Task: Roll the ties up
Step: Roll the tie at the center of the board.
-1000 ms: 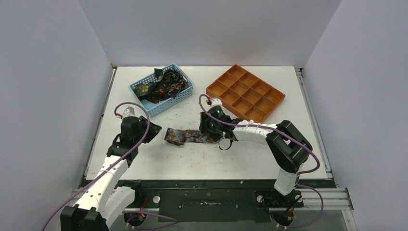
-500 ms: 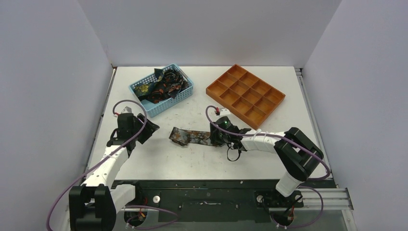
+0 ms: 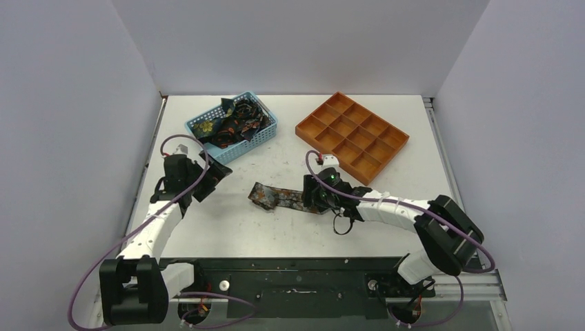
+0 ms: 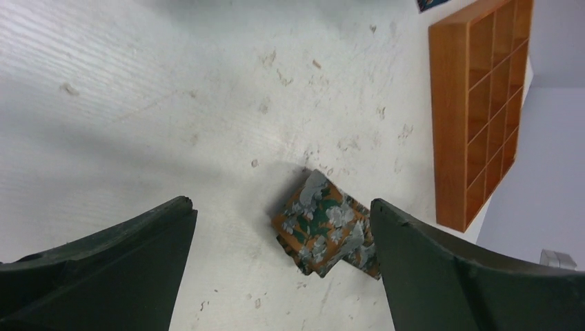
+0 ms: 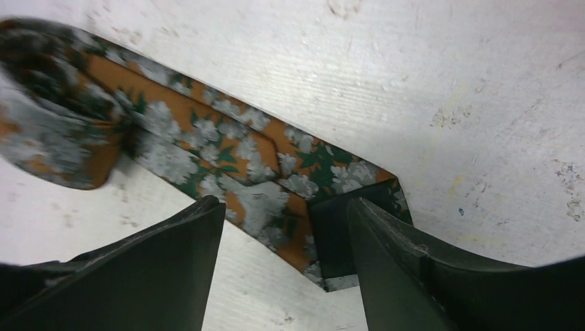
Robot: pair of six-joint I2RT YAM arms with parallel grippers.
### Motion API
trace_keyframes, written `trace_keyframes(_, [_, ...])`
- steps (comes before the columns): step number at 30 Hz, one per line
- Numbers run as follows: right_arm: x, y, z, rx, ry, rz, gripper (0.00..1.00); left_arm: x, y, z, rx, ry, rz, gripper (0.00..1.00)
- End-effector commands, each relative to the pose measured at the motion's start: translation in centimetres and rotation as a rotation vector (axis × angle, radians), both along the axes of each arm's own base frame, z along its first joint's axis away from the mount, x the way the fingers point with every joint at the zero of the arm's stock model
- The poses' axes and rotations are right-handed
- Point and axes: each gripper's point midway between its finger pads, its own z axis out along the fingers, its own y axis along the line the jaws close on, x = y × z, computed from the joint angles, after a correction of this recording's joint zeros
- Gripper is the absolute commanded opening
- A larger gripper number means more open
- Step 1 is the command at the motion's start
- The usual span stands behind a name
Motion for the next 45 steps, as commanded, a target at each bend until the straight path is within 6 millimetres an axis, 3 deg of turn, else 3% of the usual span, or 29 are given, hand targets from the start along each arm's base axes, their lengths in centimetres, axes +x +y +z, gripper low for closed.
trace_keyframes(1, [1.0,3.9,7.0,0.259,-0.099,-0.017,0.68,2.8,0.9,3.8,-0.016,-0.132,0.004,0.96])
trace_keyframes(6, [-0.9,8.5,7.4,0.396,-0.062,0.026,0.69,4.6,-1.2,4.1,-0.142,-0.219,-0.038,1.00])
trace_keyframes(8, [-1.4,9.4,6.4,0.353,-0.050,0.041,0.65,4.6,-1.9,3.5,-0.170,-0.194,-0.063,0.92])
trace_keyframes(11, [-1.8,9.1,5.0,0.233,-0.074,0.054,0.59,4.1,-2.2,2.4,-0.163,-0.154,-0.086,0.89])
trace_keyframes(16, [-2.2,6.3,2.4,0.051,-0.120,0.032,0.54,3.2,-2.0,1.3,-0.147,-0.140,-0.073,0.88])
trace_keyframes(21, [-1.8,5.7,2.7,0.012,-0.153,0.019,0.53,2.9,-2.6,1.5,-0.156,-0.134,-0.093,0.87])
trace_keyframes(25, [0.0,5.6,4.2,0.007,-0.184,0.008,0.55,1.7,-3.1,1.7,-0.166,-0.129,-0.093,0.87])
trace_keyframes(28, [2.6,5.7,5.1,0.024,-0.173,0.011,0.56,0.4,-3.2,1.4,-0.162,-0.117,-0.076,0.87])
trace_keyframes(31, [5.2,7.3,6.6,0.065,-0.173,0.048,0.57,-1.0,-2.7,0.6,-0.146,-0.088,-0.048,0.87])
trace_keyframes(34, [7.1,9.0,6.6,0.051,-0.145,0.092,0.57,-1.8,-2.3,0.2,-0.133,-0.079,-0.023,0.87])
trace_keyframes(40, [11.0,11.9,4.6,0.013,-0.108,0.137,0.55,-2.9,-2.0,0.8,-0.110,-0.079,-0.028,0.87])
trace_keyframes(45, [11.7,14.0,1.8,-0.007,-0.048,0.217,0.48,-3.6,-2.0,1.2,-0.107,-0.096,-0.033,0.87])
